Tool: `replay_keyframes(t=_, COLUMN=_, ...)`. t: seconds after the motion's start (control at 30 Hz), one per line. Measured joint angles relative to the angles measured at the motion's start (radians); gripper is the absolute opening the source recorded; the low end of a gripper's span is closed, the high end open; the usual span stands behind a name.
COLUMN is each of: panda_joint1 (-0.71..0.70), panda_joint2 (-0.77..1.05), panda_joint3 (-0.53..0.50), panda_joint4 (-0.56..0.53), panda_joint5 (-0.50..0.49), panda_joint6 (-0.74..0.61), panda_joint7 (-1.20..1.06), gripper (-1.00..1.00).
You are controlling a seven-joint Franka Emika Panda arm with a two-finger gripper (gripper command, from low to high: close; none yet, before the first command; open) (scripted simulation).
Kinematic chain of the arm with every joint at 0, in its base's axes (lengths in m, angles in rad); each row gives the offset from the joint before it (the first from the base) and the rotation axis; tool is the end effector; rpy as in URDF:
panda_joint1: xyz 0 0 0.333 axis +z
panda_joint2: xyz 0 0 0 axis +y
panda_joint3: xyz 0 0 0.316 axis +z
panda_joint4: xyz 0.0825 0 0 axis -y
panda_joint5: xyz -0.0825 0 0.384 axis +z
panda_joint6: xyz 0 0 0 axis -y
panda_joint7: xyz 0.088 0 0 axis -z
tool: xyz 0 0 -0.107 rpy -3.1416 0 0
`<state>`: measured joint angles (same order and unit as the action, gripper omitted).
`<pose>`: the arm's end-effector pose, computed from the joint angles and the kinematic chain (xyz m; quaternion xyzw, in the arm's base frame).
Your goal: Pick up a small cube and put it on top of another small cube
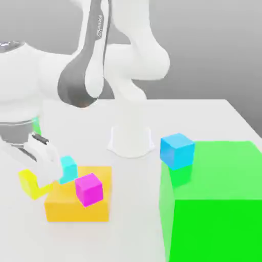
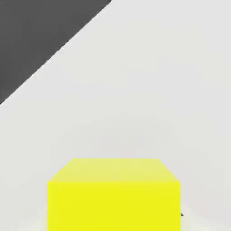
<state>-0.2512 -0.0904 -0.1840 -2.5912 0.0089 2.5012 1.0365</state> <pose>0.3970 -0.1835 0.2890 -0.7391 0.6735 0.0038 0.0102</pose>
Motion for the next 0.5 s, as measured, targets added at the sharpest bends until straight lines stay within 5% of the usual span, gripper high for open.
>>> replay_keyframes(t=0.23, panda_joint1=0.039, panda_joint2=-0.231, panda_joint3=0.085, panda_joint4=-0.162, panda_joint5=-0.047, panda_joint6=-0.068, panda_joint7=0.054, gripper=-1.00)
replay_keyframes(t=0.37, panda_joint1=0.046, panda_joint2=-0.134, panda_joint3=0.090, panda_joint4=-0.204, panda_joint5=-0.044, panda_joint6=0.070, panda_joint7=0.053, gripper=-1.00)
replay_keyframes(t=0.4, panda_joint1=0.047, panda_joint2=-0.100, panda_joint3=0.089, panda_joint4=-0.212, panda_joint5=-0.041, panda_joint6=0.113, panda_joint7=0.051, gripper=1.00)
replay_keyframes(t=0.5, panda_joint1=0.047, panda_joint2=-0.100, panda_joint3=0.089, panda_joint4=-0.212, panda_joint5=-0.041, panda_joint6=0.113, panda_joint7=0.051, gripper=1.00)
